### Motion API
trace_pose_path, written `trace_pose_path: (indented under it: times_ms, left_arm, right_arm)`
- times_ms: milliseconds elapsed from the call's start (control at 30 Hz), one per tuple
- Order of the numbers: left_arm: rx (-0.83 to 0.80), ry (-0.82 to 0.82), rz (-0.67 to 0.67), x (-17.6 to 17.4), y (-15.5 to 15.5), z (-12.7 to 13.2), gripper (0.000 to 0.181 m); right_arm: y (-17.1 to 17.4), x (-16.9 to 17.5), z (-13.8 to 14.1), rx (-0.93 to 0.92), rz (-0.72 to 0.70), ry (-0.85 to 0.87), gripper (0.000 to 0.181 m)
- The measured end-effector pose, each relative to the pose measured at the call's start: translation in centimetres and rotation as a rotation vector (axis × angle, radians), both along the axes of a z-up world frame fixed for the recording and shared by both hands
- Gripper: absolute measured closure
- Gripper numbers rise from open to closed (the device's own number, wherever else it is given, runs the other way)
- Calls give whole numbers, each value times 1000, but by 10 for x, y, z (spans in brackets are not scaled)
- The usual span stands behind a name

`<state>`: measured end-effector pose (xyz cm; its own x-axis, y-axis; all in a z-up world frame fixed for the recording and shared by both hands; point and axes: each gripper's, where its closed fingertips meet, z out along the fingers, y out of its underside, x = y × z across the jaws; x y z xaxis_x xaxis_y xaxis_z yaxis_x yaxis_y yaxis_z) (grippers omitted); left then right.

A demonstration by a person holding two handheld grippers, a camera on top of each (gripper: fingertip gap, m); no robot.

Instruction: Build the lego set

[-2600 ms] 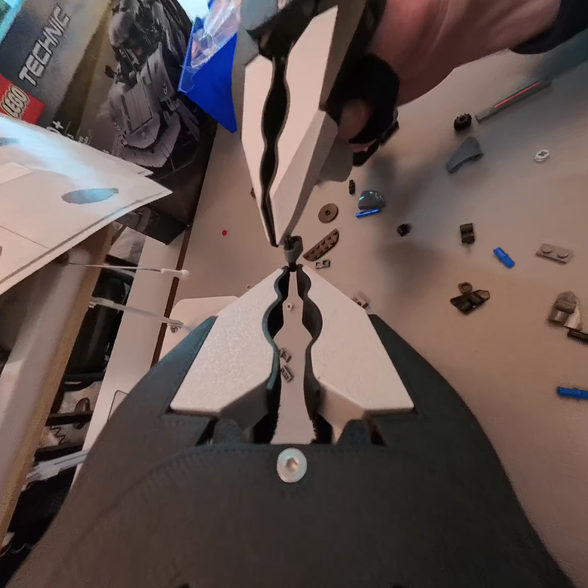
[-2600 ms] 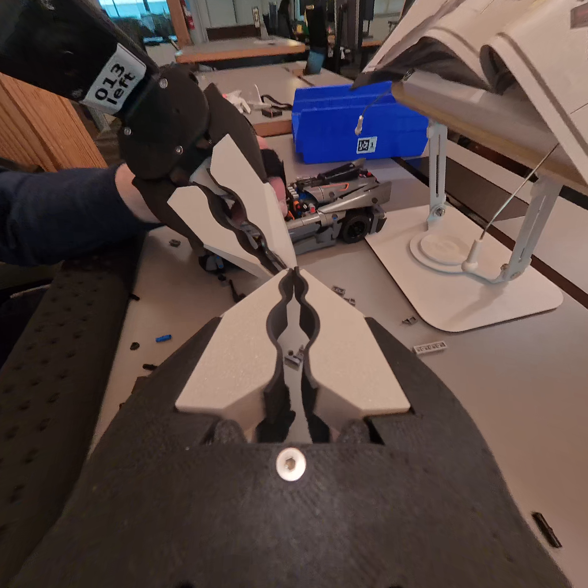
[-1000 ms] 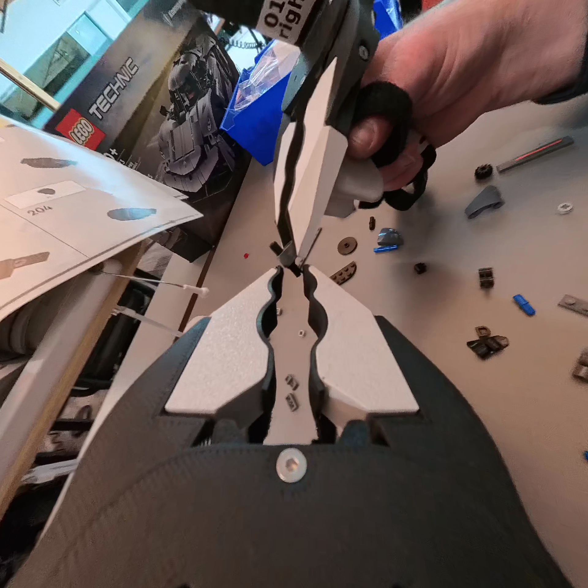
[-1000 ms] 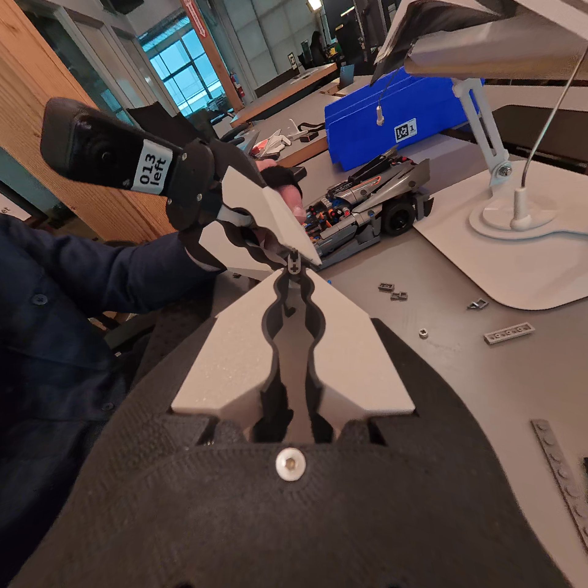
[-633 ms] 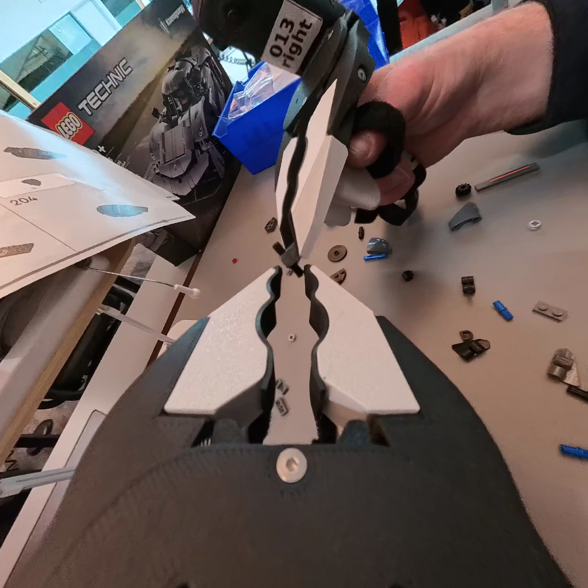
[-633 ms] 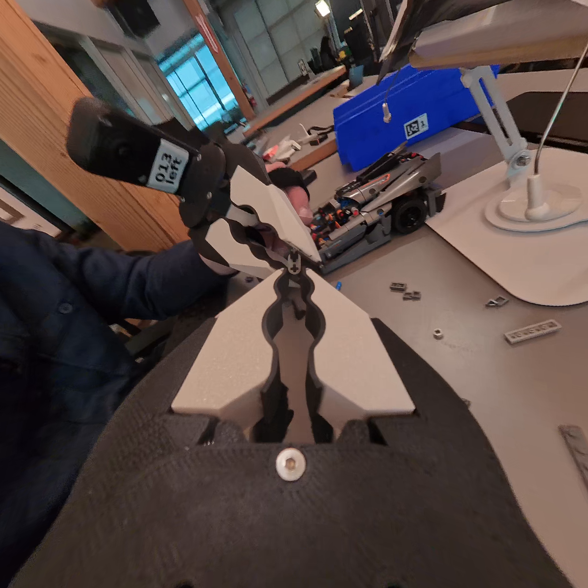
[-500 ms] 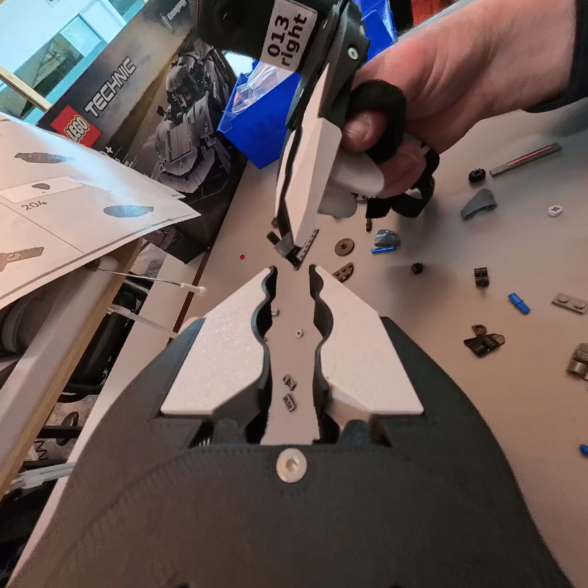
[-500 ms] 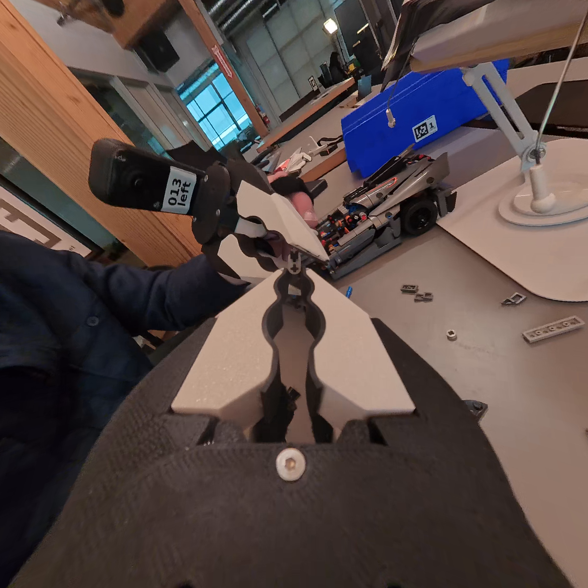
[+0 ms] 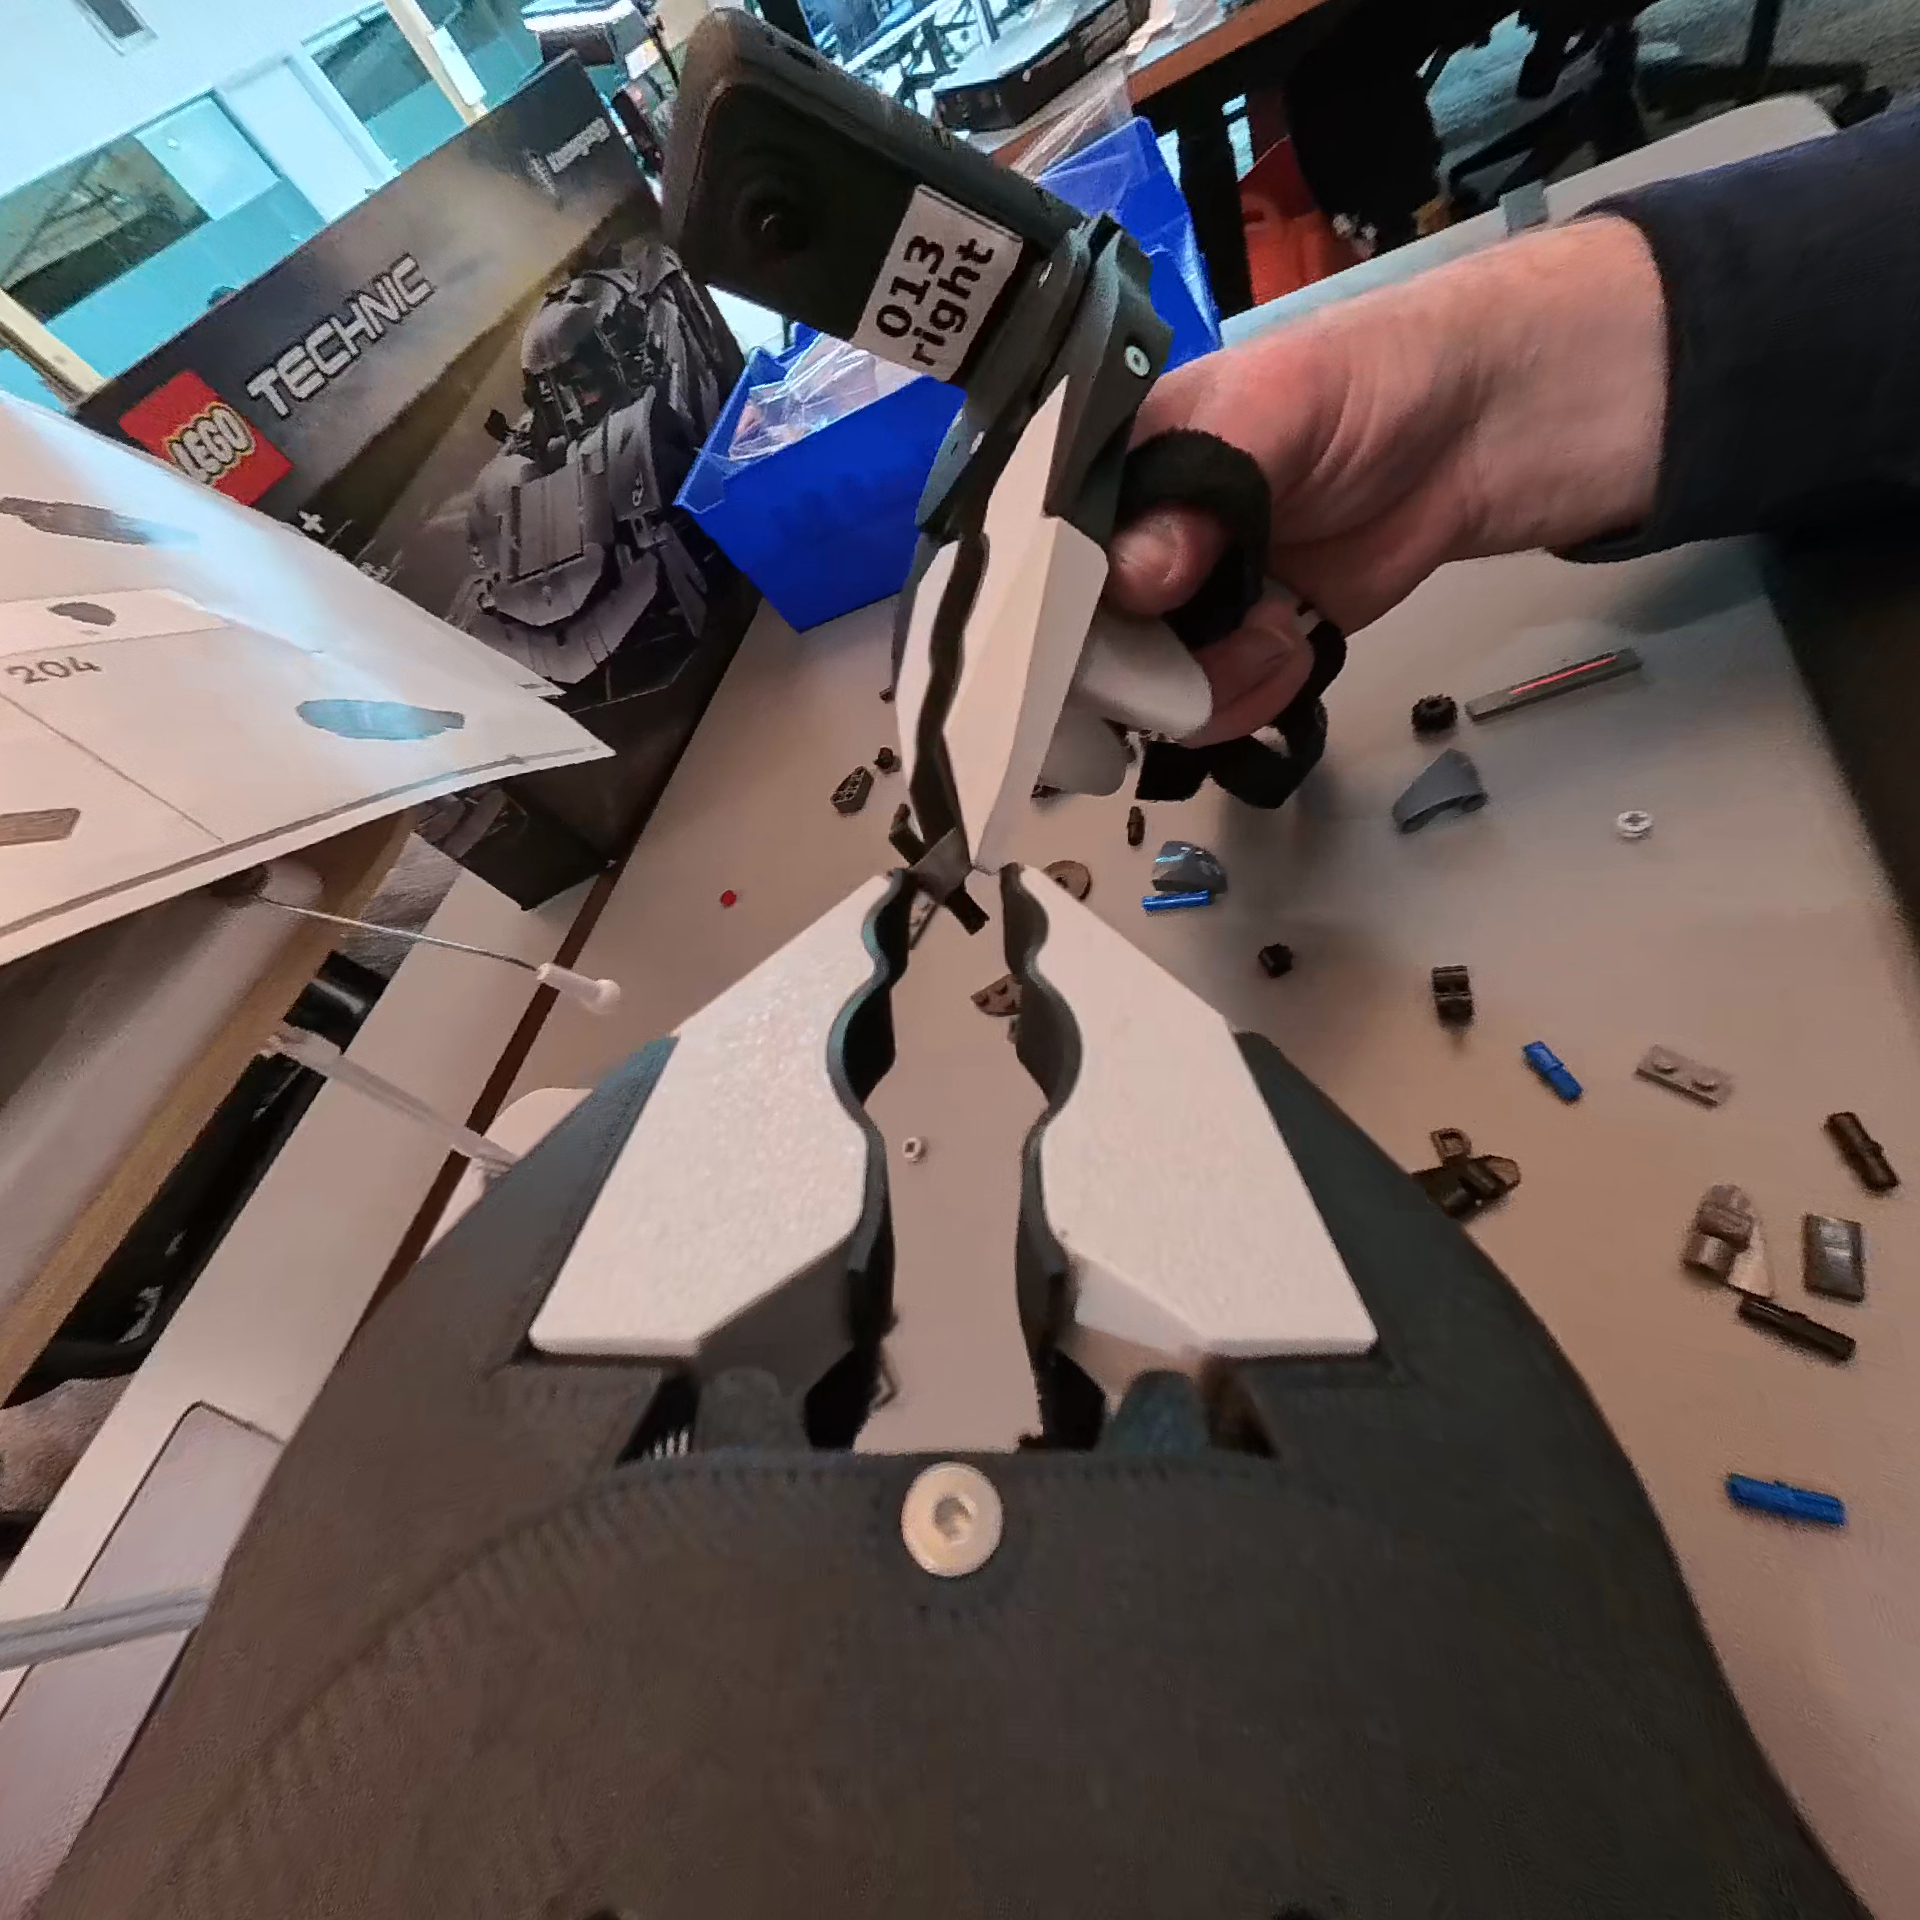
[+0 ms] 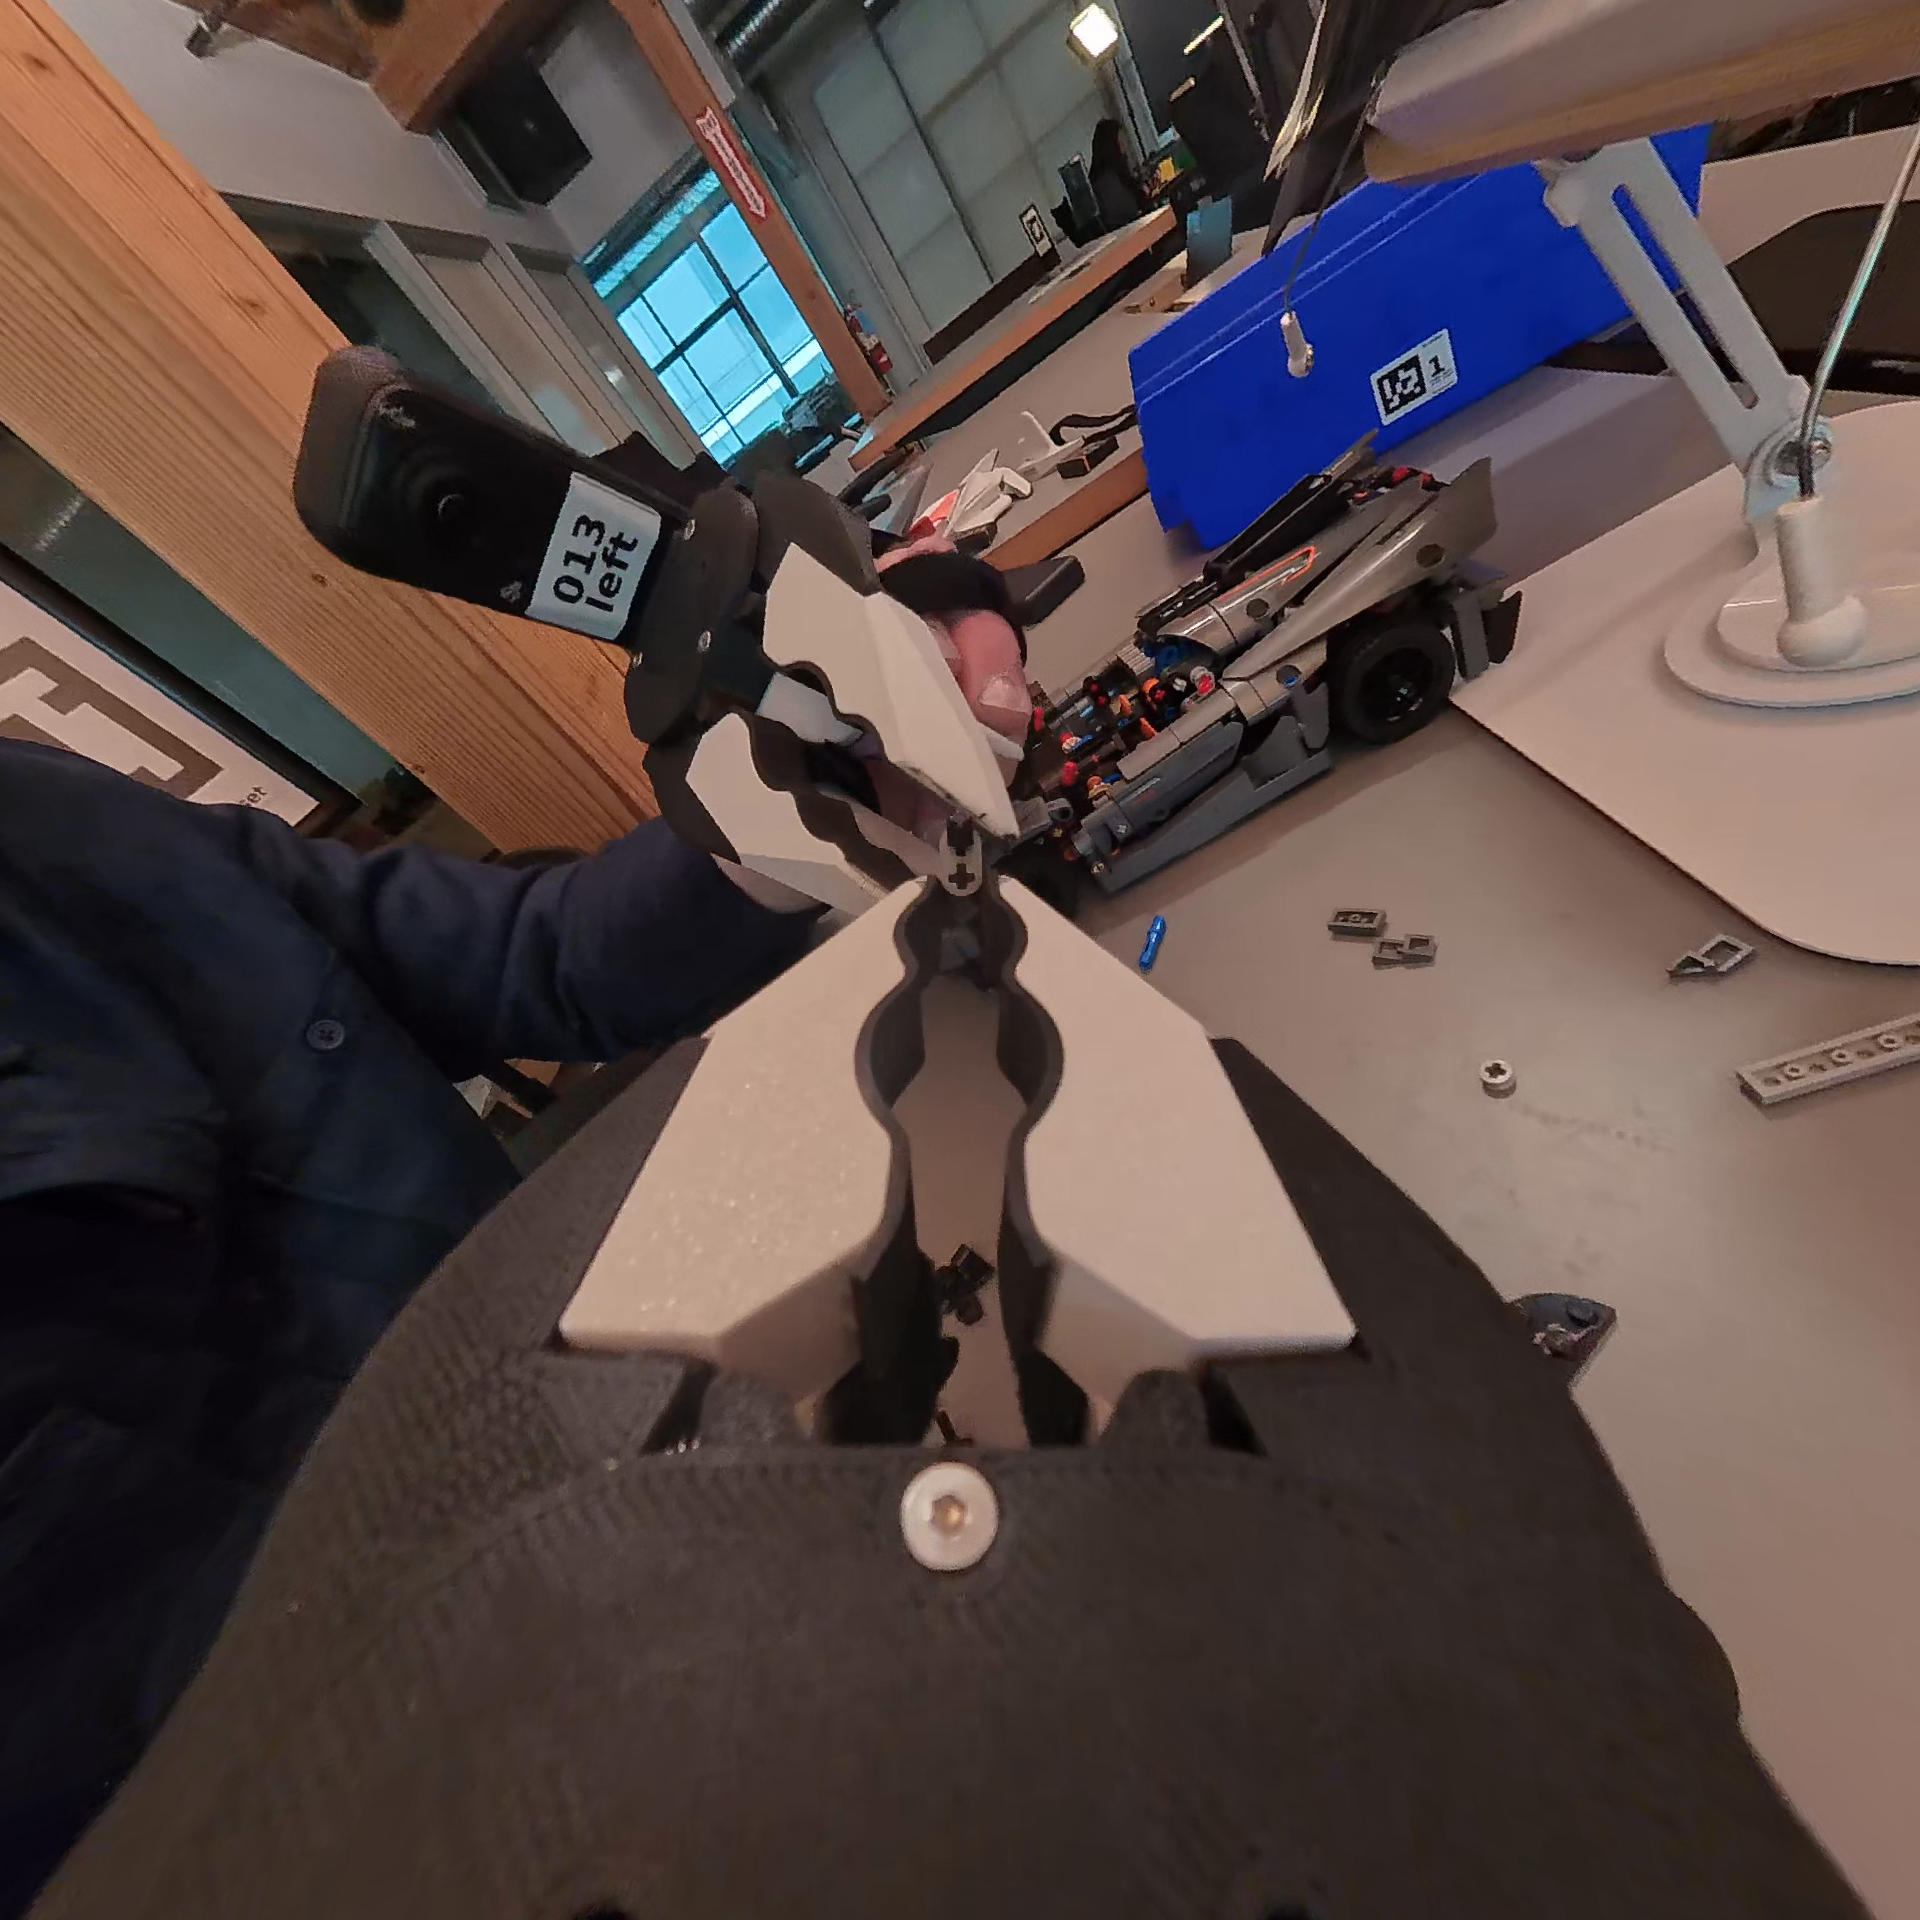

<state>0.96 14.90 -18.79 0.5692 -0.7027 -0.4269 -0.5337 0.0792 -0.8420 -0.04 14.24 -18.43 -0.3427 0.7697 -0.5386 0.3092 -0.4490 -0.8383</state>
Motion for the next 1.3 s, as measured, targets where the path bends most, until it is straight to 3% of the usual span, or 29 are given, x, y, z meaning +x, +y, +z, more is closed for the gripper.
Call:
trace_pose_path:
  times_ms: [233, 400, 767, 1067, 1300]
  left_arm:
    - [-146, -71, -91, 1, -11, -6, 167]
    - [-283, -209, -154, 1, -15, -7, 172]
    - [-85, -54, -62, -2, -8, 2, 151]
    - [-315, -243, -193, 7, -20, -6, 165]
    - [-362, -293, -186, 8, -18, -4, 168]
  right_arm:
    - [-9, 0, -8, 133, 22, -43, 177]
    - [-11, 1, -11, 215, 24, -56, 177]
    - [-12, 5, 1, 49, 61, -6, 177]
    - [-19, 2, -12, 188, 62, -71, 177]
    - [-15, 5, -12, 263, 34, -88, 177]
